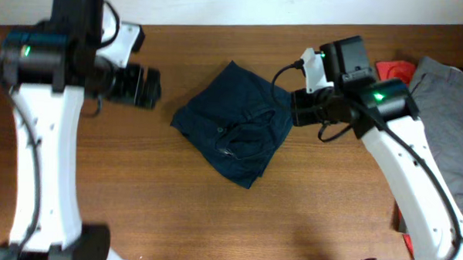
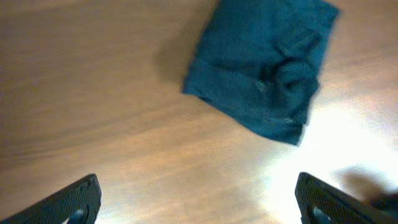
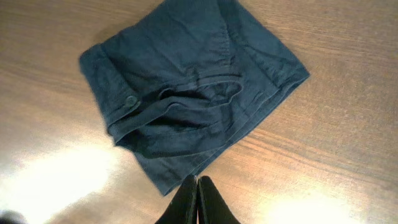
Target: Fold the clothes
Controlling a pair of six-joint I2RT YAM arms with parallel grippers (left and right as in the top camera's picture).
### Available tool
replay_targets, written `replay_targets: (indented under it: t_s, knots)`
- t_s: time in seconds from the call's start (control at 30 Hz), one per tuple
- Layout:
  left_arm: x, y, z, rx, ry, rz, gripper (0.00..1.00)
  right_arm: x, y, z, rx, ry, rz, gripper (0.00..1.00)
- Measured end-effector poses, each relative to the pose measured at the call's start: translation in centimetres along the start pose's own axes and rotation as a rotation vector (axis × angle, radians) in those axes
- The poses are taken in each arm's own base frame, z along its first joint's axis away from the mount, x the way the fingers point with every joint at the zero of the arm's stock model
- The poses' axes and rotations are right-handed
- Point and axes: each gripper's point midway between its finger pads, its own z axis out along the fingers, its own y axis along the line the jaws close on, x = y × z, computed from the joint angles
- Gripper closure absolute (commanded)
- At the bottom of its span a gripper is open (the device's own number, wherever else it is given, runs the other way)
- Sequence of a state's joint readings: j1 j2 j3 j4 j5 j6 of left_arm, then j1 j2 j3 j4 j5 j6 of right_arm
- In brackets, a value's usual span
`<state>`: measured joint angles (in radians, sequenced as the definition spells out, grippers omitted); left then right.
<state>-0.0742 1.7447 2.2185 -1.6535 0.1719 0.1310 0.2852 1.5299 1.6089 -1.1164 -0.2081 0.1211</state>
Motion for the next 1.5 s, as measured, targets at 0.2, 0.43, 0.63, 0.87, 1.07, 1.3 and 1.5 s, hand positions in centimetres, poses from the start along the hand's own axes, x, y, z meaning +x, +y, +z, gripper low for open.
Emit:
replay_targets:
  t_s: [0.2, 0.43, 0.63, 0.87, 1.07, 1.3, 1.5]
  knots:
    - [-0.9, -4.0, 8.9, 0.235, -0.025, 0.050, 0.89, 0.0, 0.2, 0.7, -0.017, 0.014, 0.030, 0.94]
    - [2.9, -8.3, 21.9, 0.367, 0.106, 0.045, 0.99, -0.5, -0.9, 7.1, -0.016, 0.097, 0.111, 0.96]
    - [7.1, -10.6, 25.8, 0.383, 0.288, 0.046, 1.00, -0.3, -0.6, 12.7, -0.093, 0.166, 0.152, 0.96]
    - [11.1, -11.8, 27.7, 0.300, 0.442, 0.116, 0.99, -0.6, 0.5, 18.7, -0.236, 0.186, 0.165, 0.96]
    - [10.7, -11.5, 28.0, 0.265, 0.425, 0.121, 0.99, 2.4, -2.1, 24.6, -0.162, 0.278, 0.197, 0.96]
    - [10.5, -11.2, 28.2, 0.247, 0.416, 0.123, 1.00, 4.0, -5.6, 24.3, -0.004, 0.339, 0.226, 0.96]
    - [10.6, -10.9, 28.2, 0.229, 0.420, 0.125, 0.99, 4.9, -11.7, 21.6, 0.114, 0.372, 0.325, 0.96]
